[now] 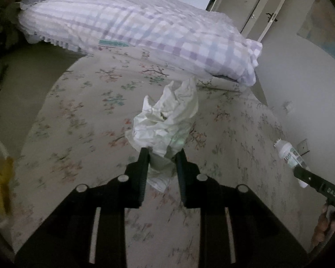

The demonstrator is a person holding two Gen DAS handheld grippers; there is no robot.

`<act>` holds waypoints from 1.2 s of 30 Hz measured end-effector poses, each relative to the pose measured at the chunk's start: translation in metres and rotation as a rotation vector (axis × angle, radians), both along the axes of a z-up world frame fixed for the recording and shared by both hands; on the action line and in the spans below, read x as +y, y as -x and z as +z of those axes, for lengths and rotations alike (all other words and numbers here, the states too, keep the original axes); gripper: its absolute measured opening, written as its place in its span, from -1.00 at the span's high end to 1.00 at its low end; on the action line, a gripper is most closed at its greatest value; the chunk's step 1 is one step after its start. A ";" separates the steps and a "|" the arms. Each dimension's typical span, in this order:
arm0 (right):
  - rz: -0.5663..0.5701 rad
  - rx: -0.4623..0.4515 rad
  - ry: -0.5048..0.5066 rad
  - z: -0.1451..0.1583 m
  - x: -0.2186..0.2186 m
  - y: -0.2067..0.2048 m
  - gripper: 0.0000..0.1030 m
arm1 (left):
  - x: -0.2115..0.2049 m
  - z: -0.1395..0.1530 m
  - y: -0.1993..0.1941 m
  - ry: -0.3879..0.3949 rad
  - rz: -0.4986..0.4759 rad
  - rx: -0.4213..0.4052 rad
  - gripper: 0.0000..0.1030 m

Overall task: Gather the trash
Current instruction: 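Drop the tissue into the wastebasket with the left tool while the right drops the white bottle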

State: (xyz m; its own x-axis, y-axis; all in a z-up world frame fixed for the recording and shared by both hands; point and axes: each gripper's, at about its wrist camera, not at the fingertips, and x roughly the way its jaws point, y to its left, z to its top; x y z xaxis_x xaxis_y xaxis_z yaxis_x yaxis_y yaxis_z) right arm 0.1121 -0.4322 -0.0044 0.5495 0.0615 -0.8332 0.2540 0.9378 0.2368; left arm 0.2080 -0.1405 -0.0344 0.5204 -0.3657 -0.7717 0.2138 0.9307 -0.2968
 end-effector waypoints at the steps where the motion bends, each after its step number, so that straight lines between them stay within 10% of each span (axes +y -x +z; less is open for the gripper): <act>1: 0.009 -0.005 0.005 0.002 0.005 0.001 0.18 | 0.004 0.002 0.003 -0.006 0.003 0.001 0.49; 36: 0.369 -0.030 -0.015 0.002 0.269 -0.058 0.18 | 0.233 0.009 0.070 -0.018 0.306 0.024 0.49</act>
State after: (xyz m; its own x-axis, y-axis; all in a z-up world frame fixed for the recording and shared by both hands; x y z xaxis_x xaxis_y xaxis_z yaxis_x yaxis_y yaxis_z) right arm 0.1703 -0.1629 -0.0021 0.5125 0.2724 -0.8143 -0.1082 0.9613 0.2534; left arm 0.1377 0.0922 -0.0255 0.5857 -0.1804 -0.7902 -0.0845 0.9560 -0.2808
